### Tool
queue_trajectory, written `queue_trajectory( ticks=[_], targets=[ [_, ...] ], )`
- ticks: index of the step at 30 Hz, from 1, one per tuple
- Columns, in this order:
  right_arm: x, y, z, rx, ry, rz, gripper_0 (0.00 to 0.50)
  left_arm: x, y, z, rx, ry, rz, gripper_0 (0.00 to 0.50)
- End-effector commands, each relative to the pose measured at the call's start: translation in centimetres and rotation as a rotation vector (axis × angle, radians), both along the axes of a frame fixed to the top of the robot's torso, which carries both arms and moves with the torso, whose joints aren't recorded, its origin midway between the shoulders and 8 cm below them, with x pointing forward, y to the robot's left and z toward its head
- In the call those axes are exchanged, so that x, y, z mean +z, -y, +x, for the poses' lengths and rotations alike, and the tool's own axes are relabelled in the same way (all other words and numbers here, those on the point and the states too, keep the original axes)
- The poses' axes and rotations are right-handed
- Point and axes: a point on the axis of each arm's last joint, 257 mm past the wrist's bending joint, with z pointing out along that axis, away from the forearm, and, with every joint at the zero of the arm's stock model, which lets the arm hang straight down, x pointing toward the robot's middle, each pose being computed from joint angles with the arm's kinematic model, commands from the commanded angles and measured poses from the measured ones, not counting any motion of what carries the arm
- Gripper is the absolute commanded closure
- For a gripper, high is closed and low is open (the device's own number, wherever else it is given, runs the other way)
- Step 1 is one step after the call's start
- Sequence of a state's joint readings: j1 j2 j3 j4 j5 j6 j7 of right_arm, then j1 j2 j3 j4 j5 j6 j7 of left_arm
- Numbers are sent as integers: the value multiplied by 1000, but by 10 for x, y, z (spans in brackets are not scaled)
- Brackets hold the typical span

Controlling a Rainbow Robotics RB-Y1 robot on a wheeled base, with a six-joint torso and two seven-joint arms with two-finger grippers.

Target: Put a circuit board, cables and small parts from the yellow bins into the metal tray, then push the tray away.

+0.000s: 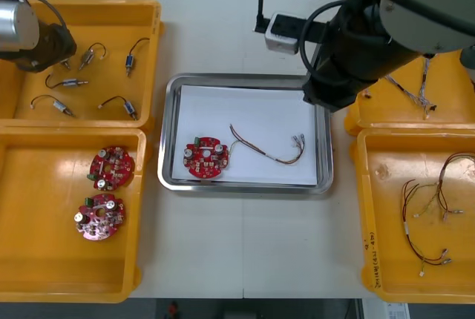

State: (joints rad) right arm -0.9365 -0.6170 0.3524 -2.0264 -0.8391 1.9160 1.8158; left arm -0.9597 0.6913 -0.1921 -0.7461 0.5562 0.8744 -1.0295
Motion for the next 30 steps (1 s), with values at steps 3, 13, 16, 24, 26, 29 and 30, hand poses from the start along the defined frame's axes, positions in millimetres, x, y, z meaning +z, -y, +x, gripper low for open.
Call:
queue_trajectory(
  ticks=[3,13,16,24,26,29,30],
  targets=[
    [44,20,27,-33,102,18,0,6,10,10,-117,19,136,0],
    [44,104,71,-286,74,16,0,-15,3,-1,-111,-21,135,0],
    [43,131,81,-366,67,20,0,-23,1,-4,-112,-34,138,0],
    [44,178,90,-491,34,77,0,-28,-3,-7,-109,-44,149,0],
    [43,188,91,-518,14,111,0,-27,-4,-7,-108,-43,152,0],
    [41,198,92,-545,-5,146,0,-26,-5,-7,-110,-42,161,121],
    [41,200,92,-552,-8,151,0,-26,-5,-7,-110,-40,162,188]
  ],
)
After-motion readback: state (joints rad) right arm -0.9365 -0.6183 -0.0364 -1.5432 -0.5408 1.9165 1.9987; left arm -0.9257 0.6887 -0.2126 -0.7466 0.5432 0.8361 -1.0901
